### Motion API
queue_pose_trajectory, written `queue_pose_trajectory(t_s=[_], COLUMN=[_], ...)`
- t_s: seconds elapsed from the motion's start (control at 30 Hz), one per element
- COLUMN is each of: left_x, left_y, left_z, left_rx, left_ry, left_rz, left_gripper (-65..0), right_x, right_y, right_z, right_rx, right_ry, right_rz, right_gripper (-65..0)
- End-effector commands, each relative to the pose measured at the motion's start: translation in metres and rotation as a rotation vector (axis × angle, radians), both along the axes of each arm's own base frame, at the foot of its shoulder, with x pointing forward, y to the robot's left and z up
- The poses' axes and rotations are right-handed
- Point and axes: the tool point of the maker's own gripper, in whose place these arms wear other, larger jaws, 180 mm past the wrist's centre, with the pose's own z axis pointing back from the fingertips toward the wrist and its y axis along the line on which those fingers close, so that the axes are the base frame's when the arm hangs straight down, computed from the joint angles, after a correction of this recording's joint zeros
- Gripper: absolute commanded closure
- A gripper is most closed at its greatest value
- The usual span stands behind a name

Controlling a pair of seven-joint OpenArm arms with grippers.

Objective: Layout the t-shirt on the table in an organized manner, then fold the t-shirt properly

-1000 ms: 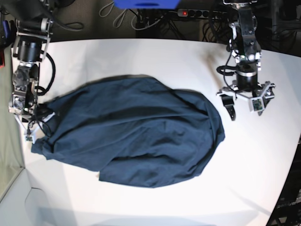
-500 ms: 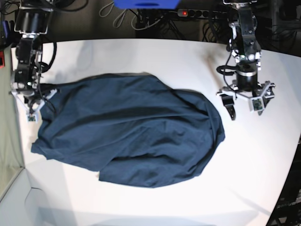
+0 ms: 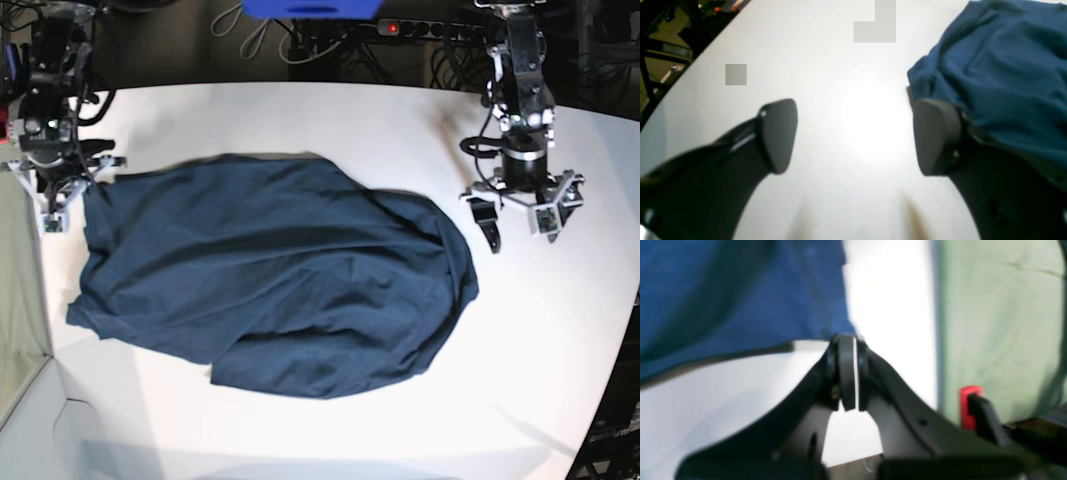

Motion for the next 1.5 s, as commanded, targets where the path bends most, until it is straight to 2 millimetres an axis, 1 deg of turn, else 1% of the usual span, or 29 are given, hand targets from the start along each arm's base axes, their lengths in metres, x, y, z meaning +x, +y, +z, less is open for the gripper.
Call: queue_pose_trajectory(t_s=[0.0, 0.03, 0.1, 0.17, 0.2, 0.27, 0.33, 0.37, 0.43, 0.5, 0.6, 0.67, 0.7, 0.73, 0.8, 0.83, 0.9, 0.93, 1.0, 1.07, 1.13, 1.17, 1.27, 1.33, 1.37, 1.4, 1.47], left_x=[0.005, 0.005, 0.005, 0.006, 0.006, 0.005, 0.005, 0.005, 0.005, 0.005, 0.005, 0.003, 0.001, 0.000, -0.001, 0.000, 0.000, 0.000, 0.000, 0.003, 0.005, 0.006, 0.010, 0.015, 0.019, 0.022, 0.022], left_y=[-0.002, -0.002, -0.004, -0.005, -0.005, -0.005, -0.005, -0.005, -0.005, -0.003, -0.002, -0.001, -0.001, -0.001, -0.001, -0.001, -0.001, -0.001, -0.001, -0.005, -0.007, -0.008, -0.023, -0.039, -0.045, -0.053, -0.063], left_z=[0.012, 0.013, 0.015, 0.015, 0.015, 0.015, 0.015, 0.015, 0.015, 0.015, 0.015, 0.014, 0.013, 0.012, 0.011, 0.012, 0.012, 0.012, 0.013, 0.018, 0.026, 0.029, 0.031, 0.029, 0.032, 0.031, 0.022], left_rx=[0.003, 0.000, -0.001, -0.003, -0.003, -0.003, -0.003, -0.003, -0.003, -0.001, 0.002, 0.005, 0.007, 0.007, 0.007, 0.008, 0.008, 0.008, 0.005, 0.002, 0.004, 0.002, -0.013, -0.024, -0.027, -0.033, -0.049], left_ry=[-0.049, -0.052, -0.056, -0.057, -0.057, -0.057, -0.057, -0.057, -0.057, -0.058, -0.056, -0.052, -0.047, -0.045, -0.044, -0.045, -0.045, -0.045, -0.050, -0.063, -0.085, -0.091, -0.102, -0.098, -0.106, -0.105, -0.086], left_rz=[0.001, 0.005, 0.000, 0.001, 0.001, 0.001, 0.001, 0.001, 0.001, 0.005, 0.004, 0.005, 0.004, 0.004, 0.004, 0.004, 0.004, 0.004, 0.004, 0.000, -0.005, -0.005, -0.036, -0.077, -0.094, -0.111, -0.129], left_gripper=[-52.4, -52.4, -52.4, -52.4, -52.4, -52.4, -52.4, -52.4, -52.4, -52.4, -52.4, -52.4, -52.4, -52.4, -52.4, -52.4, -52.4, -52.4, -52.4, -52.4, -52.4, -52.4, -52.4, -52.4, -52.4, -52.4, -52.4], right_x=[0.010, 0.010, 0.008, 0.014, 0.016, 0.019, 0.023, 0.026, 0.029, 0.030, 0.023, 0.019, 0.014, 0.007, -0.005, -0.010, -0.021, -0.026, -0.033, -0.036, -0.042, -0.046, -0.057, -0.071, -0.076, -0.082, -0.091], right_y=[-0.001, 0.001, 0.004, 0.004, 0.005, 0.003, 0.000, -0.001, 0.002, 0.001, 0.001, 0.001, 0.001, 0.001, 0.000, -0.001, 0.001, 0.003, 0.008, 0.013, 0.020, 0.020, 0.018, 0.019, 0.019, 0.020, 0.020], right_z=[0.013, 0.012, 0.009, 0.012, 0.011, 0.004, -0.004, -0.009, -0.018, -0.026, -0.041, -0.049, -0.052, -0.054, -0.054, -0.052, -0.046, -0.038, -0.021, -0.001, 0.008, 0.007, 0.000, -0.007, -0.009, -0.012, -0.016], right_rx=[-0.022, -0.014, 0.000, 0.007, 0.011, 0.023, 0.037, 0.045, 0.058, 0.070, 0.089, 0.096, 0.097, 0.094, 0.082, 0.074, 0.050, 0.034, 0.004, -0.026, -0.037, -0.034, -0.032, -0.027, -0.026, -0.024, -0.023], right_ry=[-0.047, -0.046, -0.031, -0.033, -0.024, -0.002, 0.014, 0.025, 0.055, 0.082, 0.126, 0.149, 0.161, 0.172, 0.187, 0.188, 0.184, 0.172, 0.136, 0.093, 0.083, 0.094, 0.149, 0.193, 0.205, 0.221, 0.245], right_rz=[0.018, 0.016, 0.007, -0.003, -0.004, -0.013, -0.022, -0.024, 0.006, 0.017, 0.007, 0.002, 0.000, 0.001, 0.003, 0.003, 0.018, 0.029, 0.054, 0.079, 0.096, 0.088, 0.077, 0.072, 0.072, 0.072, 0.072], right_gripper=[0.0, -0.6, -6.3, -13.9, -18.8, -26.6, -32.2, -34.2, -35.2, -34.5, -32.6, -29.7, -26.3, -21.5, -5.7, 0.0, 0.0, -1.5, -0.6, 0.0, 0.0, 0.0, 0.0, 0.0, 0.0, 0.0, 0.0])
